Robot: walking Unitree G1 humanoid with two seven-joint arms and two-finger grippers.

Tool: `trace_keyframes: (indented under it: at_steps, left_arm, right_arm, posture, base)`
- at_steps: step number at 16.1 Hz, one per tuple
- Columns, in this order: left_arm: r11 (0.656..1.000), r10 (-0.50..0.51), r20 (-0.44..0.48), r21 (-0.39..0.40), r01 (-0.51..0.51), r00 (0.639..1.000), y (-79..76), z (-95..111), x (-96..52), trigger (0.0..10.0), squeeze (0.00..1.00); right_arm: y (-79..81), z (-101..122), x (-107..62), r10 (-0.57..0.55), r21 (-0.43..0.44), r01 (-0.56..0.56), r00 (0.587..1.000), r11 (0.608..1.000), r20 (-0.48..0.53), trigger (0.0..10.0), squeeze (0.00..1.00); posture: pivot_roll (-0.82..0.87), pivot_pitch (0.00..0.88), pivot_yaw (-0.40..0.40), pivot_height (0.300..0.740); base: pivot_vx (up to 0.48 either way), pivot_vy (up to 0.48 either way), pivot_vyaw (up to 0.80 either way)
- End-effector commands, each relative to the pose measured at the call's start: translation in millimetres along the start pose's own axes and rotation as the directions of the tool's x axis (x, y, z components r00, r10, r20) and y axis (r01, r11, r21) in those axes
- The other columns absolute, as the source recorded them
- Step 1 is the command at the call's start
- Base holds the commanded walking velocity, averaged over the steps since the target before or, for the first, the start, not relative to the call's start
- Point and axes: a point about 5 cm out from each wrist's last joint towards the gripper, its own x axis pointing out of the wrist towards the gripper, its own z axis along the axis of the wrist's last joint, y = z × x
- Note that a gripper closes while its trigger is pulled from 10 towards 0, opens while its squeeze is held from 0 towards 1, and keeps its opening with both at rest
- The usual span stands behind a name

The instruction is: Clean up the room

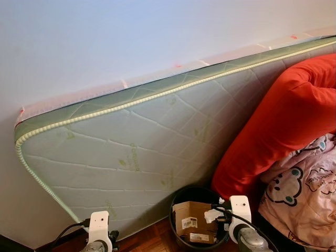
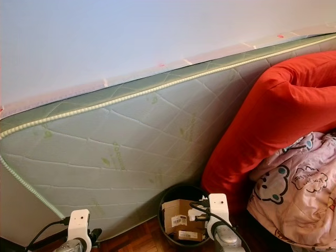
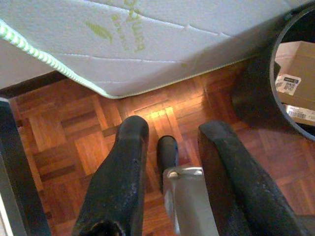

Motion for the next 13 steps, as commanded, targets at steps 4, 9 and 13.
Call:
trace_keyframes:
  at_steps: [4, 9, 13]
  left_arm:
    - [1.000, 0.002, -0.009, 0.003, -0.002, 1.000, 1.4, -0.2, 0.0, 10.0, 0.00]
    - [1.000, 0.000, -0.007, -0.002, 0.000, 1.000, 1.0, 0.4, 0.2, 10.0, 0.00]
    - [1.000, -0.001, -0.007, -0.004, 0.001, 1.000, 0.9, 0.7, 0.2, 10.0, 0.00]
  right_arm:
    - [1.0, -1.0, 0.0, 0.010, -0.012, -0.010, 1.000, 1.000, -0.011, 10.0, 0.00]
    - [1.1, 0.8, 0.4, 0.019, -0.044, -0.020, 1.000, 0.999, -0.008, 10.0, 0.00]
    - [1.1, 0.6, 0.3, 0.015, -0.013, -0.015, 1.000, 1.000, -0.004, 10.0, 0.00]
  posture:
    - [-0.05, 0.000, -0.022, 0.740]
    - [-0.05, 0.000, -0.021, 0.740]
    - [-0.05, 0.000, -0.021, 0.740]
  base:
    - [0.000, 0.000, 0.00]
    - [0.000, 0.000, 0.19]
    - [0.183, 0.000, 0.12]
